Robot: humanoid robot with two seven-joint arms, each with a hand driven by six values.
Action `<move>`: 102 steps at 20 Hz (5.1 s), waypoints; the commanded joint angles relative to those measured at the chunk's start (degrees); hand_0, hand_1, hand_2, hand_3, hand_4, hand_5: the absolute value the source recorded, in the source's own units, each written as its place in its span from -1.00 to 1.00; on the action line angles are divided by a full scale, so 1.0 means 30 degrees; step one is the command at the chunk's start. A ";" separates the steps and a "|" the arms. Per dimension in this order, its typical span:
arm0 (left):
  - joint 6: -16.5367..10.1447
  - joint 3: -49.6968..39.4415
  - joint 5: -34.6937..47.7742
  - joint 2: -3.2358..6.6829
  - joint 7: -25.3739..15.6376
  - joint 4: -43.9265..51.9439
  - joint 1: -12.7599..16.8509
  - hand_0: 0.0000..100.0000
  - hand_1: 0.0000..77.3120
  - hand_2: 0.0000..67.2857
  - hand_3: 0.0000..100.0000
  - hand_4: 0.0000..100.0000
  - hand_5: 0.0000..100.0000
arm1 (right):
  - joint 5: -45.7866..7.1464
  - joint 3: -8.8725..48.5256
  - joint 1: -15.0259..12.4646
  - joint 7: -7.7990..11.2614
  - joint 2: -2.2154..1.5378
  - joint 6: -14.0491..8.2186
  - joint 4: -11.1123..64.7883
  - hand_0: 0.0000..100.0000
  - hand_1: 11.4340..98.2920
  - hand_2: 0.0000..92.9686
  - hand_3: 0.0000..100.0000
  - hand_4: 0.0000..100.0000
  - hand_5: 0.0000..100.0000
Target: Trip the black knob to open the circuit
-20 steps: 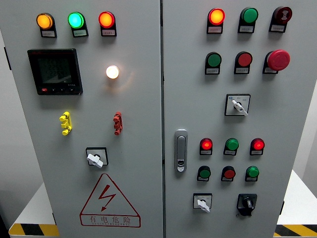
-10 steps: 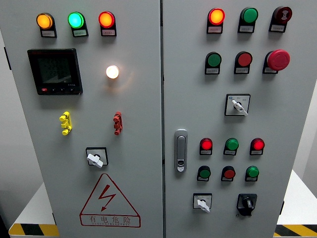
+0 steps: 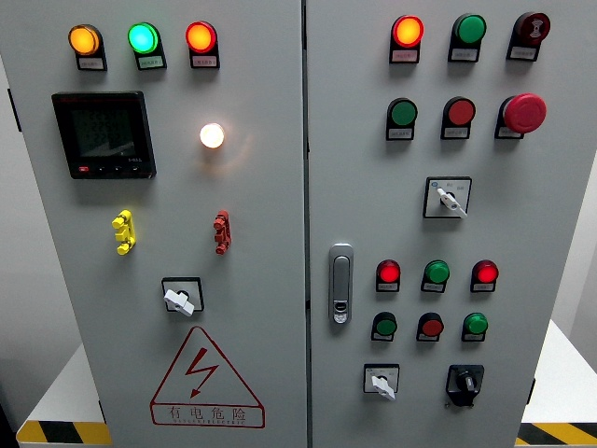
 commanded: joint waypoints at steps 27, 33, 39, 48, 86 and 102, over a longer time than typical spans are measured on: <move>0.0000 0.0000 0.0000 0.0009 -0.0001 0.0000 0.0020 -1.00 -1.00 -0.42 -0.48 -0.80 -0.83 | -1.0475 0.9654 -0.2534 0.1325 0.0010 -0.0248 2.3467 0.62 -0.23 -1.00 -0.55 -0.76 -0.50; 0.0000 0.0000 0.0000 -0.0020 -0.0001 0.0000 0.0020 -1.00 -1.00 -0.42 -0.48 -0.80 -0.83 | -1.0475 0.8863 -0.3970 0.1412 -0.0048 -0.0306 2.9478 0.67 -0.21 -1.00 -0.46 -0.66 -0.39; 0.0000 0.0000 0.0000 0.0009 -0.0001 0.0000 0.0020 -1.00 -1.00 -0.42 -0.48 -0.80 -0.83 | -1.0533 0.7782 -0.3913 0.1413 0.0039 -0.1301 3.2264 0.72 -0.21 -1.00 -0.35 -0.50 -0.27; 0.0000 0.0000 0.0000 0.0009 -0.0001 0.0000 -0.0009 -1.00 -1.00 -0.42 -0.48 -0.80 -0.83 | -1.0475 0.6899 -0.1601 0.1383 0.0127 -0.4114 3.2329 0.79 -0.15 -1.00 0.24 0.30 0.36; 0.0000 0.0000 0.0000 -0.0020 -0.0001 0.0000 -0.0009 -1.00 -1.00 -0.42 -0.48 -0.80 -0.83 | -0.8307 0.6314 0.3294 0.0797 0.0274 -0.4145 2.9104 1.00 0.47 -1.00 0.76 1.00 1.00; 0.0000 0.0000 0.0000 0.0009 -0.0001 0.0000 0.0020 -1.00 -1.00 -0.42 -0.48 -0.80 -0.83 | -0.8160 0.5815 0.3441 0.0563 0.0274 -0.4174 2.9192 1.00 0.47 -1.00 0.78 1.00 1.00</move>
